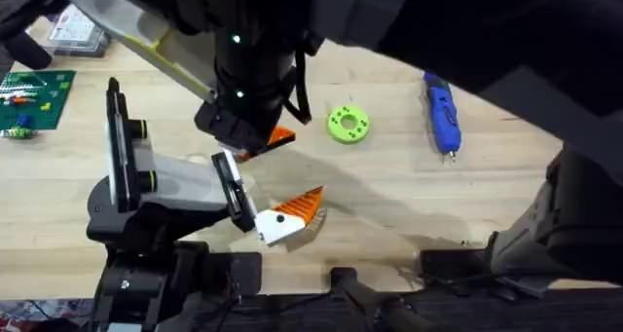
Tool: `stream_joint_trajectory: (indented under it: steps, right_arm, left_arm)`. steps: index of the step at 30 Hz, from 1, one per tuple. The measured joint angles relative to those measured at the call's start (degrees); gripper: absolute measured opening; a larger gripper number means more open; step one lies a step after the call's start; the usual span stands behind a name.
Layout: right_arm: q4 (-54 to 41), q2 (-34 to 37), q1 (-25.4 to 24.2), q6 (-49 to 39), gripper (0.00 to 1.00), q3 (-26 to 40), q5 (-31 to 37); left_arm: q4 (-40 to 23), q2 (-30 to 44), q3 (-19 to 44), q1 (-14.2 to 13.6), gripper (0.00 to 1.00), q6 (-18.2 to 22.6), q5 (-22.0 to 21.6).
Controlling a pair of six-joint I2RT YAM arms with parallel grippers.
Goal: Pick up the gripper from the table and insert it into the empty holder that is missing its gripper. Then pick up a screw, insert it into the mounting hole, and use the screwdriver to tighten it. Finally, clean up the table by picking up the vegetable and placing it into the bucket.
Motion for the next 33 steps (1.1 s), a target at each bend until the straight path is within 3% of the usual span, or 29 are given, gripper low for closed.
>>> stream_joint_trajectory:
  steps: [33]
  right_arm:
    - [2.1, 0.0, 0.0, 0.0, 0.009, 0.0, -0.2]
  left_arm:
    - [0.0, 0.0, 0.0, 0.0, 0.986, -0.3, 0.0]
